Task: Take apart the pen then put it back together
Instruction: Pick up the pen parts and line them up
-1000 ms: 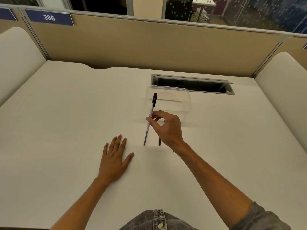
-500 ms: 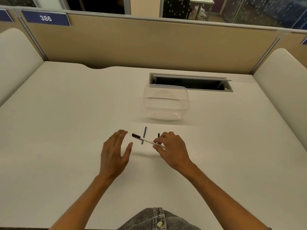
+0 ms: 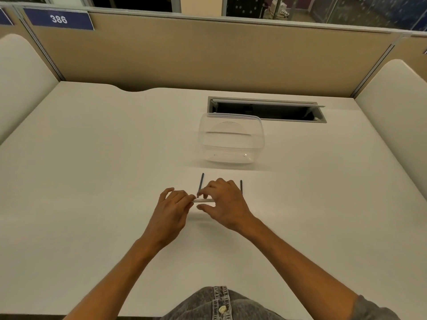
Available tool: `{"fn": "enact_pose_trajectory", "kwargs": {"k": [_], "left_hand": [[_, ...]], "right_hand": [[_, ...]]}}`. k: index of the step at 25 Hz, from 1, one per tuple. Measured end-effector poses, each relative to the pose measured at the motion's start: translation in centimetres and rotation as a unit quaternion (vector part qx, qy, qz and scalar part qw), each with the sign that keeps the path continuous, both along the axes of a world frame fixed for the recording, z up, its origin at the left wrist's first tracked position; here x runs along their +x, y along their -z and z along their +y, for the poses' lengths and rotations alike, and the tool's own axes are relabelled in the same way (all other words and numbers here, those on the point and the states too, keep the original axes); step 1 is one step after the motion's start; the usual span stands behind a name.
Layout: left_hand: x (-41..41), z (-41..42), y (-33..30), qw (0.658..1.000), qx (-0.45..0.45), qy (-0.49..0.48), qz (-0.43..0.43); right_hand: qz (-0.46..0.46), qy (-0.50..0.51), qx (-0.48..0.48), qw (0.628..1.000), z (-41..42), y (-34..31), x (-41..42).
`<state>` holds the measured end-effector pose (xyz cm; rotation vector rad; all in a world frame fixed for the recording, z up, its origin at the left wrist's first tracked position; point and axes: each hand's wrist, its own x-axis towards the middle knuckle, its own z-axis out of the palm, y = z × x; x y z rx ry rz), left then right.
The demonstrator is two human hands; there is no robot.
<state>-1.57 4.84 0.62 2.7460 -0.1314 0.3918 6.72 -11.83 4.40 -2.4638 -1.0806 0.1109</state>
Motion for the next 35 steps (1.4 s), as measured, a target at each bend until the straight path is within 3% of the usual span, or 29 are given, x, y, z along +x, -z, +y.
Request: {"fn": "enact_pose_trajectory", "kwargs": {"k": [4,9,19,35], "left_hand": [[-0.2,2.0,0.4,0.999,-0.001,-0.034,-0.006],[-0.4,3.7,0.5,0.997,0.001,-0.077,-0.026],[-0.8,3.7,0.6,0.996,-0.004,-0.080,-0.026],[-0.6,2.7,0.1,0.997,-0.017,-0.064,-0.029]], "right_hand": [[0.082,0.006,0.017,0.997,-0.2,-0.1,2.4],[0.074,0.043,0.003,0.996,0.3,1.6,4.8],[-0.069,-0.102,-0.118,0.985,2.5,3.7,7.3],[-0.095,-0.114,-0.081,0.986,2.3,3.1,8.4]]}}
